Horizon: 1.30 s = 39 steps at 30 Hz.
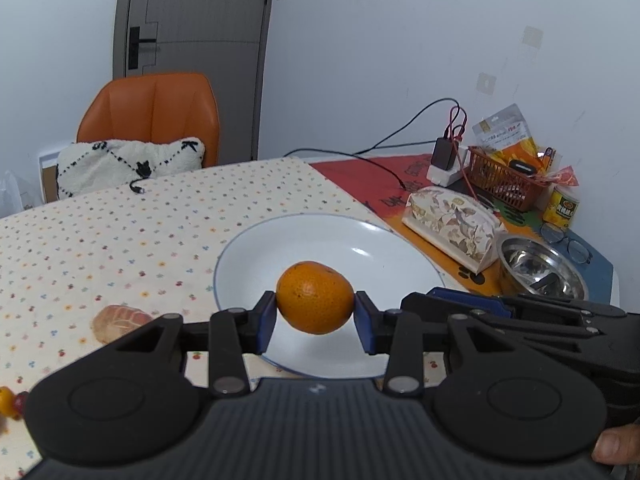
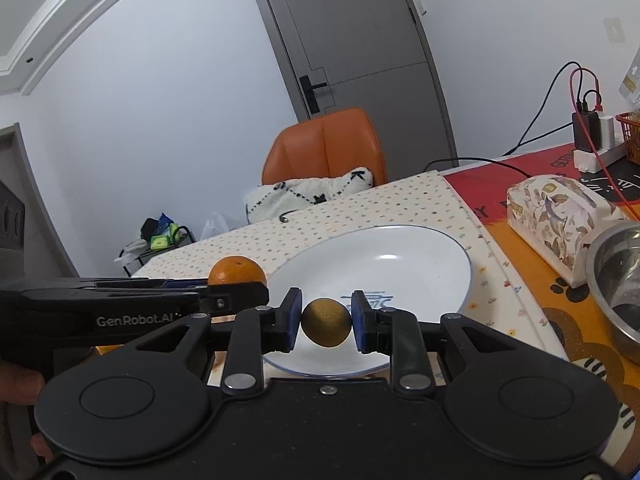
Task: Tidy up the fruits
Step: 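Carry both fruits over the white bowl and open both grippers to drop them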
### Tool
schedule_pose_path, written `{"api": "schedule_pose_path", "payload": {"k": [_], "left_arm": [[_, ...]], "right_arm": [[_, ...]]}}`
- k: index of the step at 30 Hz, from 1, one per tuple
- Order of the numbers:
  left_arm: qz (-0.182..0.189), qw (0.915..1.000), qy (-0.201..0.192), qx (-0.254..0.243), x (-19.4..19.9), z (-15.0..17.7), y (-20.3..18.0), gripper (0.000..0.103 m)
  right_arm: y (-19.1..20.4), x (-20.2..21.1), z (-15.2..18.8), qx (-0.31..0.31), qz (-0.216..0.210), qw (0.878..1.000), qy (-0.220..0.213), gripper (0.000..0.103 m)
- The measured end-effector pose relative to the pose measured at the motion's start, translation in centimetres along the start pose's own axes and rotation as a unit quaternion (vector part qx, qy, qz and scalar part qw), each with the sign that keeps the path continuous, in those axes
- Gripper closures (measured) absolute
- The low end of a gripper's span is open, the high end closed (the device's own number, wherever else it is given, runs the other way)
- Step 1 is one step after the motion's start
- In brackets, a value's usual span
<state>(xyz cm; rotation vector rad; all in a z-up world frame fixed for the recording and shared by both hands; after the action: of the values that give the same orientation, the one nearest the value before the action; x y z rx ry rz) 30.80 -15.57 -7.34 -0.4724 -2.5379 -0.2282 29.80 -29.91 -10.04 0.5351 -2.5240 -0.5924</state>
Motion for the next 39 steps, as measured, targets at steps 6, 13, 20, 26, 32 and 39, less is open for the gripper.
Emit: {"api": "schedule_pose_path", "payload": {"k": [6,13,20,26,32,39], "left_arm": [[0.004,0.9996,0.024,-0.010,-2.3,0.8,-0.2,0.063],[0.000,0.9986,0.052,-0.006,-5.0,1.4,0.3,0.063],[-0.008,0.9983,0.057,0.000,-5.7,1.5,0.6,0.063],[-0.018,0.9983,0.056,0.002,-5.3,1.3,0.9,0.060],[-0.031,0.9989,0.037,-0.002,-3.7,1.0,1.3,0.053],[-0.050,0.9985,0.016,0.017,-1.2,1.2,2.6,0.029]], "right_arm": [[-1.0,-1.3,0.3,0.007,0.018,1.000,0.008,0.078],[-2.0,-3.2,0.2,0.005,0.030,0.999,0.015,0.078],[-2.4,-4.4,0.2,0.000,0.031,0.999,0.025,0.078],[-2.4,-4.8,0.4,0.000,0.033,0.999,0.034,0.077],[-2.4,-4.7,0.5,-0.002,0.035,0.999,0.032,0.073],[-1.8,-3.3,0.6,-0.002,0.032,0.999,0.024,0.066]]}}
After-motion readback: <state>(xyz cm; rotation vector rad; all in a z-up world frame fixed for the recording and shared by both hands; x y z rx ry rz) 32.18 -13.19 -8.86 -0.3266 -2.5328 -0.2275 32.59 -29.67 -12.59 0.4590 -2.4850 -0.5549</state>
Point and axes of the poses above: each gripper's, at about its wrist camera, not at the fingertips, and x roughly against the way its jaws point, y to its left, z to its underside, the point moved 5 cm from there along -x, roughly the way its jaws point, and after that the axes turned 12 degrees about -x, right-handed, at the moved point
